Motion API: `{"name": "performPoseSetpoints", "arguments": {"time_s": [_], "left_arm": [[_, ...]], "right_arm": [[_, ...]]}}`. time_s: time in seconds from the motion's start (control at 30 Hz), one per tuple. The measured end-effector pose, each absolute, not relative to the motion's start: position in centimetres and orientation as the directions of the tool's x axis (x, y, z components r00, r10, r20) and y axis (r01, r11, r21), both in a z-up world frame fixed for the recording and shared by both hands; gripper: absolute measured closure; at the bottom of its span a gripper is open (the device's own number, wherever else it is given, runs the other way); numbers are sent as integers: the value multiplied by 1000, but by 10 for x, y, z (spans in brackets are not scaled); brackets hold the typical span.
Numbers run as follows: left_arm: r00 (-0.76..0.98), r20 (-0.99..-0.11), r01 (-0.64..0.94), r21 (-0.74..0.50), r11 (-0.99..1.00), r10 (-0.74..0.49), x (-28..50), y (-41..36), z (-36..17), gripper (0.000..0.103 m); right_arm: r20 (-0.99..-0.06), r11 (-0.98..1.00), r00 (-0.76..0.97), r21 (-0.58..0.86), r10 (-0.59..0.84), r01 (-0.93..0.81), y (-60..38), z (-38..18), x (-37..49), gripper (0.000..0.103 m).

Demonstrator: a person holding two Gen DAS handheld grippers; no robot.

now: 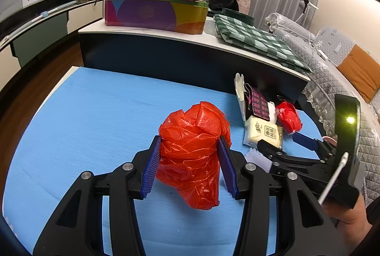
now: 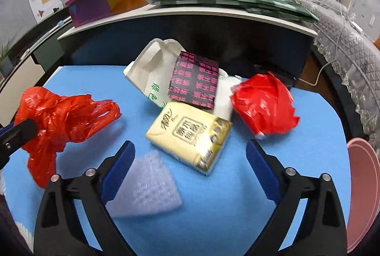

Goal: Collect trash
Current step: 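Close the right gripper on the yellow tissue pack, then carry the red bag and tissue pack in both grippers over the pink bin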

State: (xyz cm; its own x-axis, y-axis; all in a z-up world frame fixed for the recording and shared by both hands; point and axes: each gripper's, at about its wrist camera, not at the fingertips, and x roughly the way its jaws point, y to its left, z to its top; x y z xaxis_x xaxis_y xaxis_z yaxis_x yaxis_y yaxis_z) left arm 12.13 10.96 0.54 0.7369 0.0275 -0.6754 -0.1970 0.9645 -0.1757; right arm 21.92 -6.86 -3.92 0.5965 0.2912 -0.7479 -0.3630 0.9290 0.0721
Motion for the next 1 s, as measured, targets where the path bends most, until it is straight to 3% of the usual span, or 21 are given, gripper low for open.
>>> {"name": "performPoseSetpoints", "arguments": {"time_s": [0.3, 0.37, 0.4, 1.0], "left_arm": [[730, -683, -205, -169, 964, 36, 127, 117, 1, 56], [729, -683, -203, -169, 965, 34, 129, 117, 0, 56], [729, -684, -202, -167, 965, 34, 130, 116, 0, 56], [753, -657, -180, -173, 968, 23, 122, 104, 12, 56]], "right_arm": [[-785, 938, 575, 27, 233, -344, -54, -56, 241, 6], [-794, 938, 563, 28, 232, -346, -53, -59, 243, 10], [-794, 936, 560, 34, 238, -349, -54, -59, 243, 18], [-714, 933, 646, 30, 271, -358, -93, -6, 200, 20]]}}
